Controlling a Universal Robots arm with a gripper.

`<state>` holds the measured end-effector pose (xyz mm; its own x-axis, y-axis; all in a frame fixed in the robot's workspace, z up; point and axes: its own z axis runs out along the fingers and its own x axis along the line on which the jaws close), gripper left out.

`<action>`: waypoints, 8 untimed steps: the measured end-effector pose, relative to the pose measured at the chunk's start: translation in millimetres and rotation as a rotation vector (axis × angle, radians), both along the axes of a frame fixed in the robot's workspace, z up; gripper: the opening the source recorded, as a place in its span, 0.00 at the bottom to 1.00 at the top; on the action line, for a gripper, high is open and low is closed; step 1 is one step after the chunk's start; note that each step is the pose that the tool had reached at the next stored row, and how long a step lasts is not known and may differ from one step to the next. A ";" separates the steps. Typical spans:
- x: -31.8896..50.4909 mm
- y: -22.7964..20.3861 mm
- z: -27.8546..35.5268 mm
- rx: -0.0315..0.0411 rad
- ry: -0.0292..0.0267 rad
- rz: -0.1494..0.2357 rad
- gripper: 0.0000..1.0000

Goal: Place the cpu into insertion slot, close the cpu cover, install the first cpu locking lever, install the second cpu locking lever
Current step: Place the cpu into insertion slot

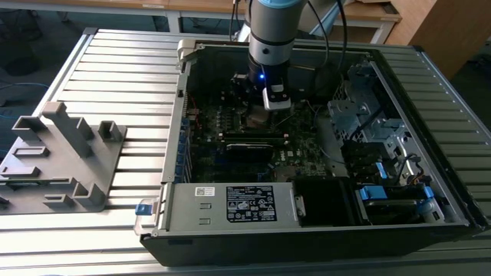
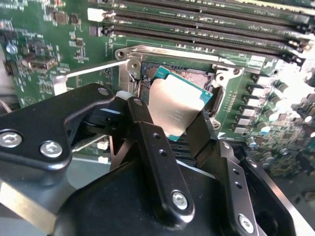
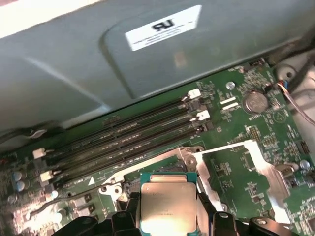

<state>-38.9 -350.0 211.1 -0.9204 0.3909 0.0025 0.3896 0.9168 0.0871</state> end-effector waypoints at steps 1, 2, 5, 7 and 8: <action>0.0 0.0 -0.1 0.0000 0.0000 -0.018 0.54; 0.0 0.0 -0.1 0.0000 0.0000 -0.034 0.54; 0.0 0.0 -0.1 -0.0001 0.0000 -0.037 0.54; 0.0 0.0 -0.1 0.0000 0.0000 -0.038 0.54; 0.0 0.0 -0.1 0.0000 0.0000 -0.038 0.54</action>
<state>-38.9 -350.0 211.0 -0.9050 0.4254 0.0025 0.4240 0.9015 0.0871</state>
